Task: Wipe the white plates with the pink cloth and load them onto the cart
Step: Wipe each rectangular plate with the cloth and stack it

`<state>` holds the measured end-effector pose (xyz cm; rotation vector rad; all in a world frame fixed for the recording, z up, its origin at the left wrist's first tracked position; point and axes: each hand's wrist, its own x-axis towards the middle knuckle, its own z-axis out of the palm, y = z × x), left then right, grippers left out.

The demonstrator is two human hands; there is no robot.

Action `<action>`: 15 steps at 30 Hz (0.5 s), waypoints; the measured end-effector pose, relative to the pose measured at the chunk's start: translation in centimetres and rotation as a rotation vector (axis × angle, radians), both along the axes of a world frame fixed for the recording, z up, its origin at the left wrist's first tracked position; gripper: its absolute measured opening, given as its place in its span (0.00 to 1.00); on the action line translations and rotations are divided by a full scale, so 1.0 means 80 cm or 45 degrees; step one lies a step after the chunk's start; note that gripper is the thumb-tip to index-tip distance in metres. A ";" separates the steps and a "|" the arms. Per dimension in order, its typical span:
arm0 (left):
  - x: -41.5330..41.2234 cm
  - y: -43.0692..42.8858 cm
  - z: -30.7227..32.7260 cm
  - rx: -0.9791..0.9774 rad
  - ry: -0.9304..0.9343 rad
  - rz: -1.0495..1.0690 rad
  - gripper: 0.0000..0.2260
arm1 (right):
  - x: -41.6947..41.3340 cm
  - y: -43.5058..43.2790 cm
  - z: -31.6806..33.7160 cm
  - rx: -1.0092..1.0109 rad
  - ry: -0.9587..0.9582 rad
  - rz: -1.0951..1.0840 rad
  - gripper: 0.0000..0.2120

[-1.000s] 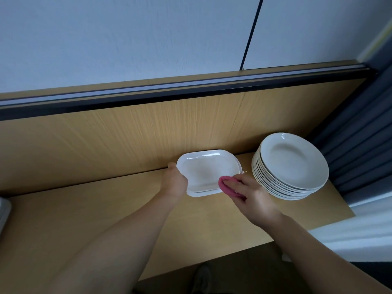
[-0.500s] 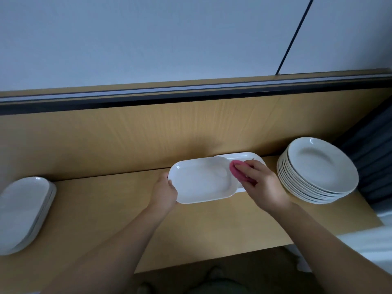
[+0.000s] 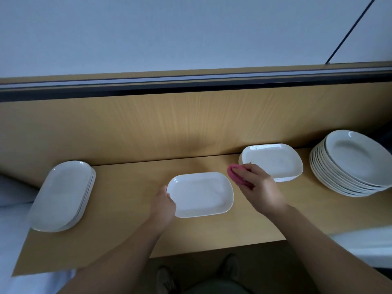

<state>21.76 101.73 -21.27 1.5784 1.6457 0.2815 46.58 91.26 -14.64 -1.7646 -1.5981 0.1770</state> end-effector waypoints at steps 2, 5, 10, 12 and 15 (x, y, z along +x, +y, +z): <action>-0.005 0.002 -0.004 -0.020 0.002 0.000 0.13 | -0.009 0.002 -0.002 -0.004 0.015 0.008 0.13; -0.006 0.005 -0.013 -0.036 0.017 0.018 0.13 | -0.019 0.003 -0.001 -0.015 0.005 0.016 0.13; -0.005 0.006 -0.018 -0.025 0.062 0.002 0.13 | -0.029 0.008 0.000 -0.037 -0.010 0.051 0.13; -0.005 0.005 -0.020 0.000 0.063 0.002 0.12 | -0.030 0.010 -0.003 -0.058 -0.012 0.066 0.12; -0.005 0.005 -0.023 0.080 0.096 -0.027 0.12 | -0.032 0.013 -0.008 -0.076 -0.017 0.055 0.11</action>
